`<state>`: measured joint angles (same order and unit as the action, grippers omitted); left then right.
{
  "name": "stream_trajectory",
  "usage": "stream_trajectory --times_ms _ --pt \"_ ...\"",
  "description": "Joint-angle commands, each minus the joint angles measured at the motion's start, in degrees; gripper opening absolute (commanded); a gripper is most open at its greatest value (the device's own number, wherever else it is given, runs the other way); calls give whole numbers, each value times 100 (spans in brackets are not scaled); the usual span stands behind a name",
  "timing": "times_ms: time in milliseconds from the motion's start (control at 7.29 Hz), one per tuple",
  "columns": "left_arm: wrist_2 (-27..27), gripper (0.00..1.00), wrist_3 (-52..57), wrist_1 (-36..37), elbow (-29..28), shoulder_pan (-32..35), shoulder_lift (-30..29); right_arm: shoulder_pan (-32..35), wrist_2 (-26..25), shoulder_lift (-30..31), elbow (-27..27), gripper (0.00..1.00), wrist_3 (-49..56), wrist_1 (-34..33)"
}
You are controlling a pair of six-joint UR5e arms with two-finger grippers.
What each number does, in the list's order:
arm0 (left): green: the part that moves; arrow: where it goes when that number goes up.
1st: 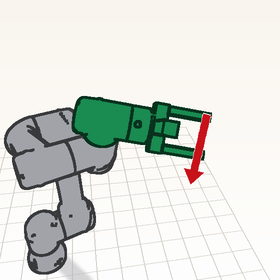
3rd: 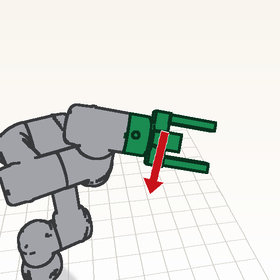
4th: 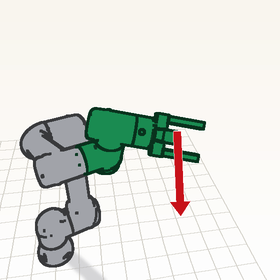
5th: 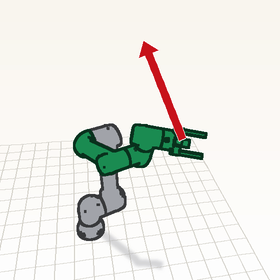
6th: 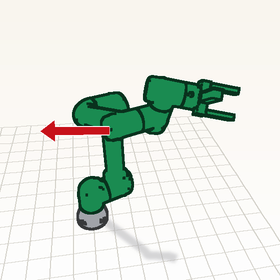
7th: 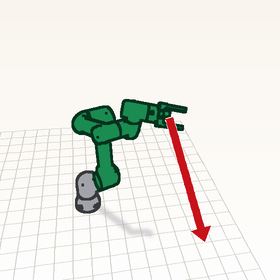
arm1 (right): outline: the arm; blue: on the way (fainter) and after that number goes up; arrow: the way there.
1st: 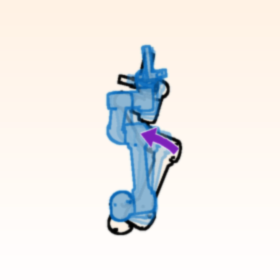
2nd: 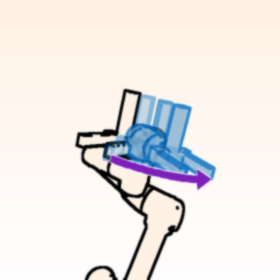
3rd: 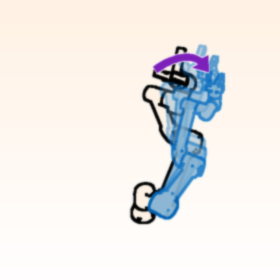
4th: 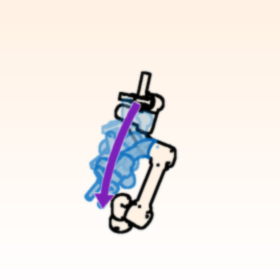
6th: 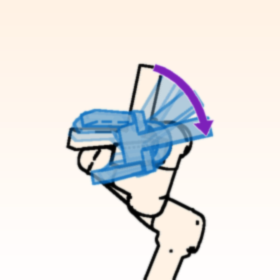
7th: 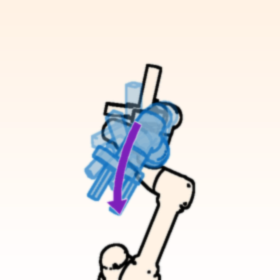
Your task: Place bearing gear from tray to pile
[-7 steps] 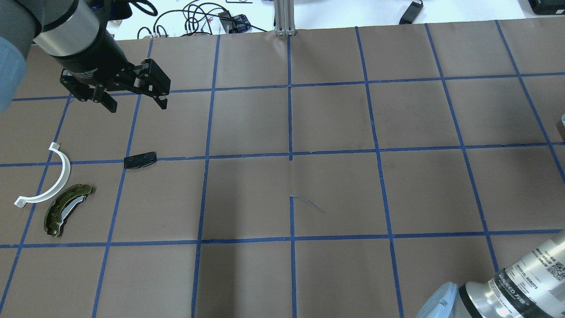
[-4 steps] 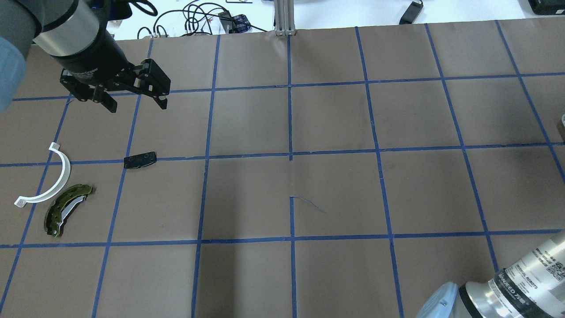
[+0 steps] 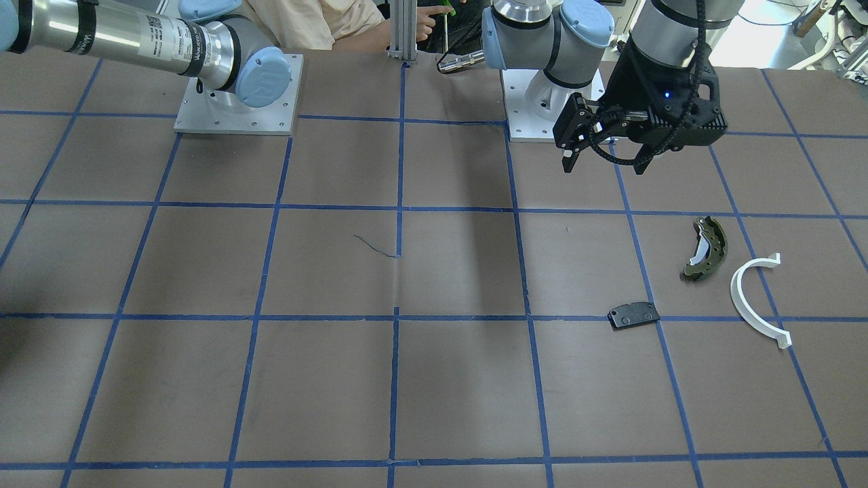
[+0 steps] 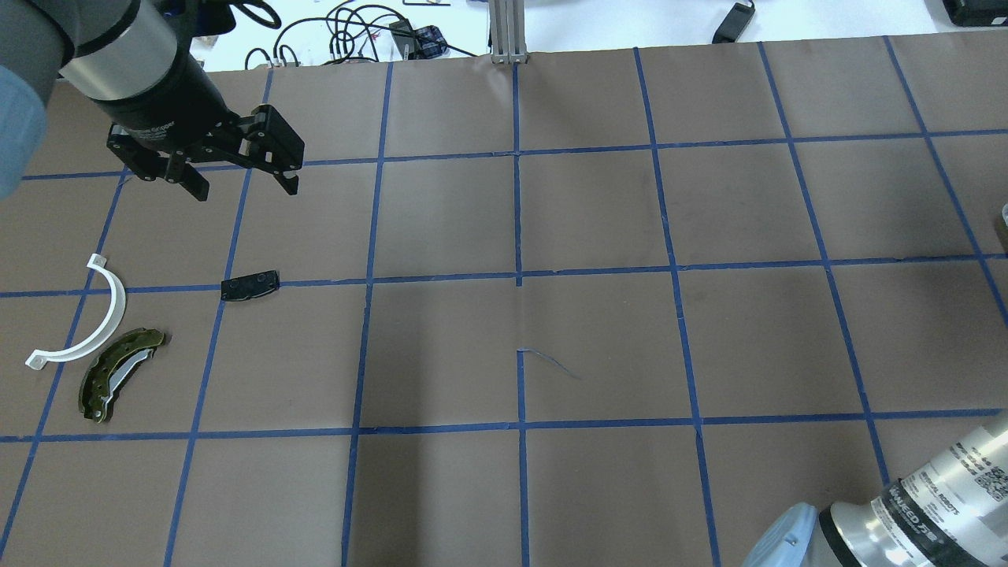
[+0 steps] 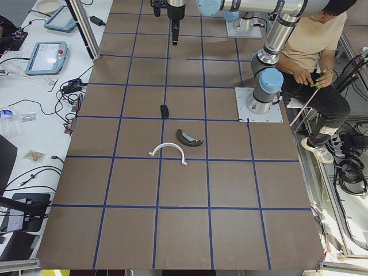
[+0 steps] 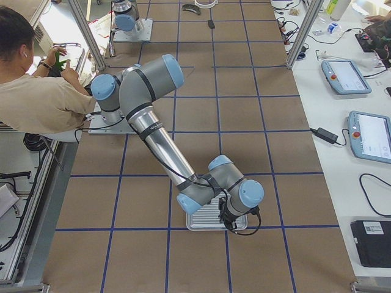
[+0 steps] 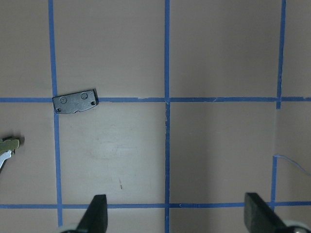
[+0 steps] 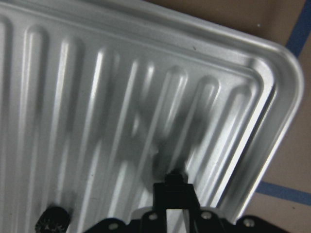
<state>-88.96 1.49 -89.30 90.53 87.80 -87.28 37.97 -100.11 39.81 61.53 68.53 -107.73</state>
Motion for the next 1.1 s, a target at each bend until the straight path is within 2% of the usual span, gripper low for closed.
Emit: stream_trajectory --times_ms 0,412,686,960 --pt "2 100 0 0 -9 0 0 0 0 79 -27 0 3 110" --pt "-7 100 0 0 -9 0 0 489 210 693 -1 0 -198 803" --pt "-7 100 0 0 0 0 0 903 666 1228 104 0 -1099 1811" --pt "-7 100 0 0 0 0 0 1526 668 1860 532 0 -2118 2036"
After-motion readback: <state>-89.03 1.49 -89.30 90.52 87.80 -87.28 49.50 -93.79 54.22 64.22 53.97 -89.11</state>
